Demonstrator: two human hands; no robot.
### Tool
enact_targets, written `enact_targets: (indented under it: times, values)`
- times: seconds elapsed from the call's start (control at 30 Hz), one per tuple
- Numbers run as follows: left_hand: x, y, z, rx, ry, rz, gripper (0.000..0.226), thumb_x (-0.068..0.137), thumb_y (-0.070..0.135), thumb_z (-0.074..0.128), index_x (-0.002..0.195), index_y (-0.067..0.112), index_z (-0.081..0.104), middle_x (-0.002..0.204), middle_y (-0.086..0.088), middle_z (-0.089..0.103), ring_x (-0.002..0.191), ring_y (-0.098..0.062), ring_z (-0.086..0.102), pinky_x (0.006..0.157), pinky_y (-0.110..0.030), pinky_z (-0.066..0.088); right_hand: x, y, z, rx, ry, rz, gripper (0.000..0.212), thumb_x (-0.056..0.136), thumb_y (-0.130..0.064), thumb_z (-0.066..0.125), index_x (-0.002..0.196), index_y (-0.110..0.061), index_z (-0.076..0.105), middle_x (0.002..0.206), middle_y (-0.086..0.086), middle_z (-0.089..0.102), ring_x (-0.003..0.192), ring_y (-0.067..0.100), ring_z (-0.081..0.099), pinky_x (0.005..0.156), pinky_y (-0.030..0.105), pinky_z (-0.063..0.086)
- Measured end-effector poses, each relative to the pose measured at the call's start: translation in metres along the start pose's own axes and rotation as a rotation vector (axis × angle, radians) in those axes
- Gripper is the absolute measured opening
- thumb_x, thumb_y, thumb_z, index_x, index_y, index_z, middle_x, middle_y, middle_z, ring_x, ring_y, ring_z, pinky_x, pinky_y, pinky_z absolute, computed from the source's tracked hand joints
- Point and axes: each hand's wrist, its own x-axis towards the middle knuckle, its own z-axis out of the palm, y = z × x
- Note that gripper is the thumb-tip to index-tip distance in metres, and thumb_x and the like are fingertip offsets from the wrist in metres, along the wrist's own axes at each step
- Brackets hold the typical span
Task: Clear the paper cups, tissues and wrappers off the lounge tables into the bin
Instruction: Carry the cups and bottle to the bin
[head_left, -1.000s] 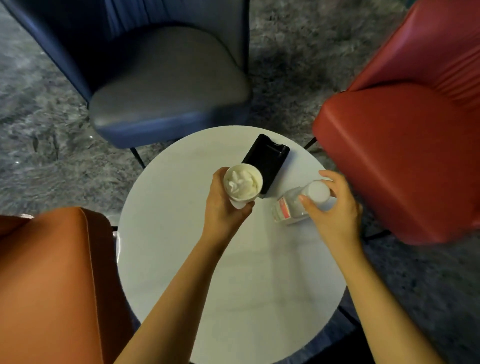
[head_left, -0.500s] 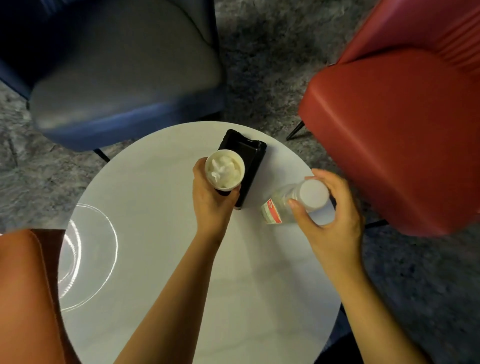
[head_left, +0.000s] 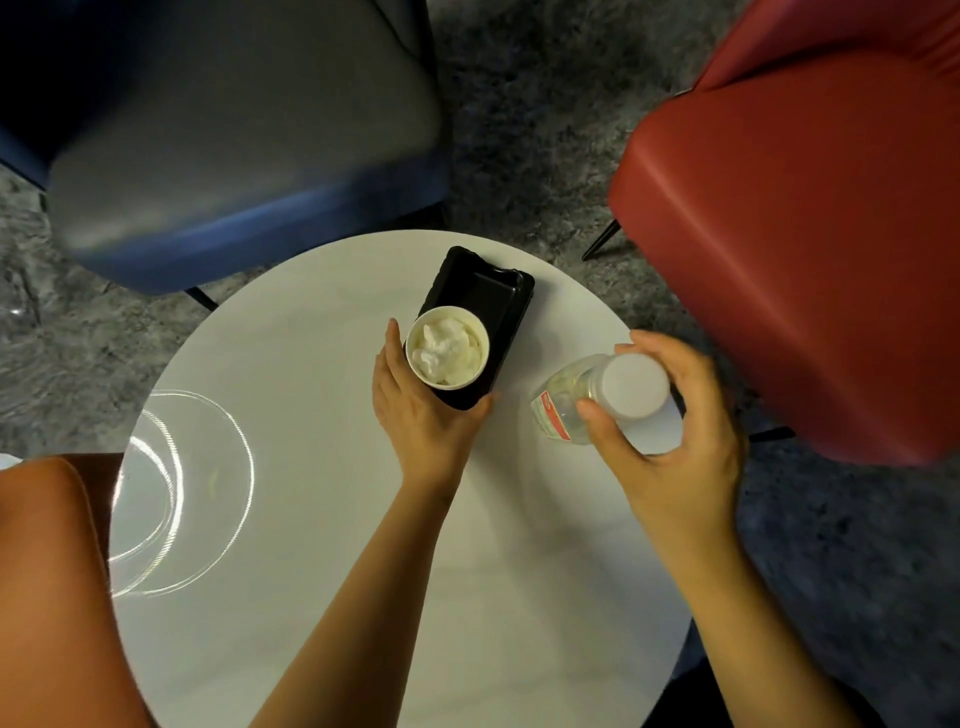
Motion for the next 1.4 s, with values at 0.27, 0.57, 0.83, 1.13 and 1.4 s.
enact_targets:
  times: [0.27, 0.57, 0.83, 1.13, 1.4]
  values:
    - [0.001, -0.002, 0.005, -0.029, 0.036, 0.022, 0.132, 0.05, 0.032, 0.09, 0.142, 0.039, -0.004, 0.151, -0.009, 0.02, 0.137, -0.025, 0.024, 0.111, -0.044, 0.03, 0.001, 0.003, 0.002, -0.015, 0.02, -0.015, 0.04, 0.076, -0.031, 0.068, 0.11, -0.018, 0.05, 0.107, 0.0, 0.059, 0.098, 0.024, 0.06, 0.084, 0.046, 0.05]
    - [-0.002, -0.006, 0.007, -0.015, 0.01, 0.139, 0.113, 0.054, 0.022, 0.088, 0.144, 0.023, 0.019, 0.147, -0.018, 0.023, 0.134, -0.034, 0.029, 0.105, -0.049, 0.038, 0.002, 0.001, 0.002, -0.019, 0.023, -0.002, 0.039, 0.076, -0.029, 0.068, 0.109, -0.015, 0.05, 0.107, 0.003, 0.059, 0.098, 0.028, 0.06, 0.084, 0.048, 0.049]
    - [-0.002, -0.003, -0.003, -0.014, -0.006, 0.125, 0.1, 0.055, 0.019, 0.087, 0.137, 0.004, 0.032, 0.14, -0.02, 0.032, 0.128, -0.035, 0.036, 0.102, -0.043, 0.041, -0.001, 0.001, 0.006, 0.013, 0.051, 0.002, 0.04, 0.076, -0.025, 0.069, 0.11, -0.015, 0.05, 0.11, 0.004, 0.058, 0.101, 0.028, 0.059, 0.087, 0.048, 0.048]
    - [-0.013, 0.019, -0.054, -0.028, 0.003, 0.161, 0.103, 0.057, 0.024, 0.088, 0.139, 0.008, 0.028, 0.143, -0.018, 0.029, 0.13, -0.032, 0.034, 0.101, -0.045, 0.043, -0.002, -0.026, 0.005, 0.083, 0.033, 0.023, 0.048, 0.072, -0.022, 0.075, 0.112, -0.021, 0.048, 0.11, -0.001, 0.057, 0.101, 0.023, 0.058, 0.087, 0.033, 0.048]
    - [-0.012, 0.032, -0.17, -0.061, 0.162, 0.194, 0.104, 0.057, 0.026, 0.088, 0.14, 0.011, 0.027, 0.144, -0.014, 0.027, 0.132, -0.027, 0.031, 0.106, -0.044, 0.038, 0.007, -0.119, 0.028, 0.149, -0.062, -0.101, 0.051, 0.073, -0.027, 0.072, 0.116, -0.025, 0.045, 0.106, 0.004, 0.062, 0.098, 0.028, 0.058, 0.086, 0.047, 0.047]
